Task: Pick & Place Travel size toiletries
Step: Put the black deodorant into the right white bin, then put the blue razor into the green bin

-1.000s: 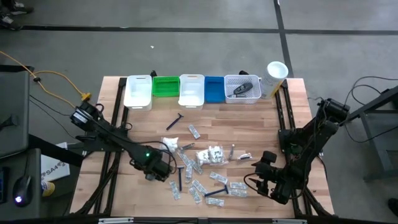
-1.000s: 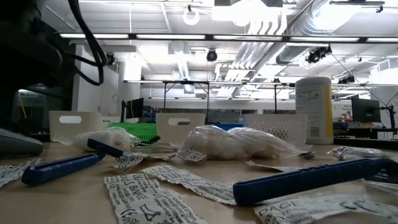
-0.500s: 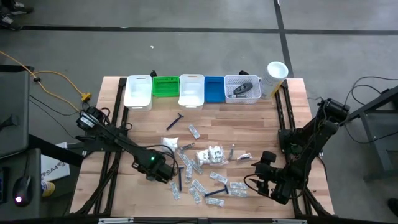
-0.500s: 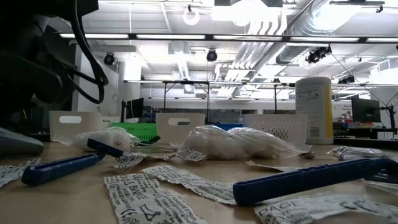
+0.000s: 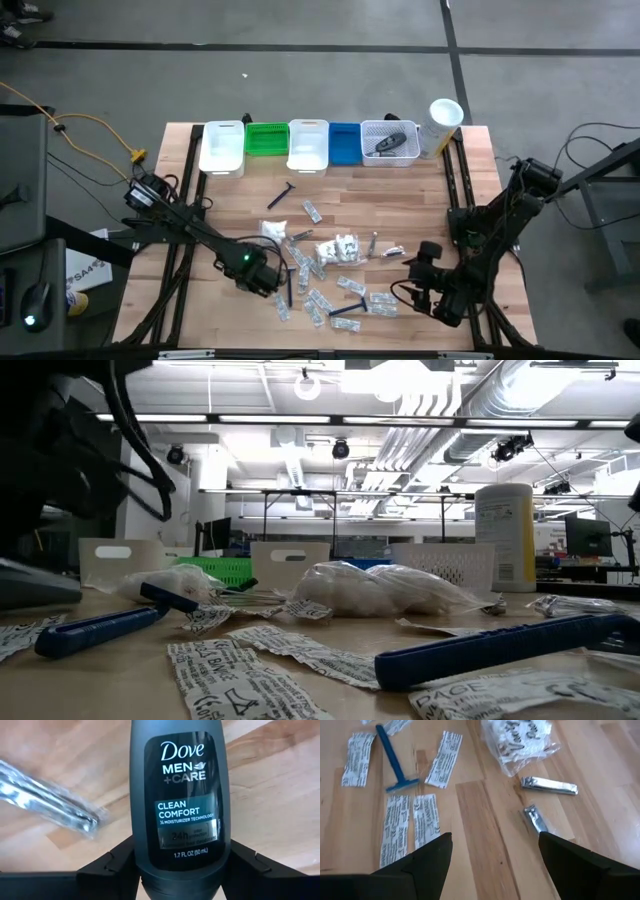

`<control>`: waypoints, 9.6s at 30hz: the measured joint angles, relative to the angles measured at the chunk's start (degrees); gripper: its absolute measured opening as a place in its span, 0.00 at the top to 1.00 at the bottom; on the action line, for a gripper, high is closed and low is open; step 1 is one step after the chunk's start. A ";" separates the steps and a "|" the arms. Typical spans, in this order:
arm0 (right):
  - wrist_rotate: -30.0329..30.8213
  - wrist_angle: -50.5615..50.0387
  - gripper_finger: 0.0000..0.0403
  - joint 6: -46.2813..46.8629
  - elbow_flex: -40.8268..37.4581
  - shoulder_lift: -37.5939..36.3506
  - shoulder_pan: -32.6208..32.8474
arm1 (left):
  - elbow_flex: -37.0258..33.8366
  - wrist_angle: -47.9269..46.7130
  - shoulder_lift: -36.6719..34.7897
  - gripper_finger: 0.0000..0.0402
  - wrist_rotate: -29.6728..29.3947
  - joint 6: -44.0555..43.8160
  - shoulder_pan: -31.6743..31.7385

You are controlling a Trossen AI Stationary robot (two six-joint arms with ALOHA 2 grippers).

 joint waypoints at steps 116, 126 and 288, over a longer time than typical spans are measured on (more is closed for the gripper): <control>-61.37 98.11 0.57 -62.61 -13.19 8.96 -68.05 | -7.80 86.38 0.17 0.44 -14.39 95.74 32.79; -62.62 97.49 0.57 -59.89 -13.20 8.96 -70.71 | -7.74 85.33 0.17 0.43 -16.37 95.72 32.85; -18.72 41.42 0.37 -48.24 -13.25 -17.49 -76.18 | -8.34 5.46 -9.62 0.95 -9.34 69.29 46.14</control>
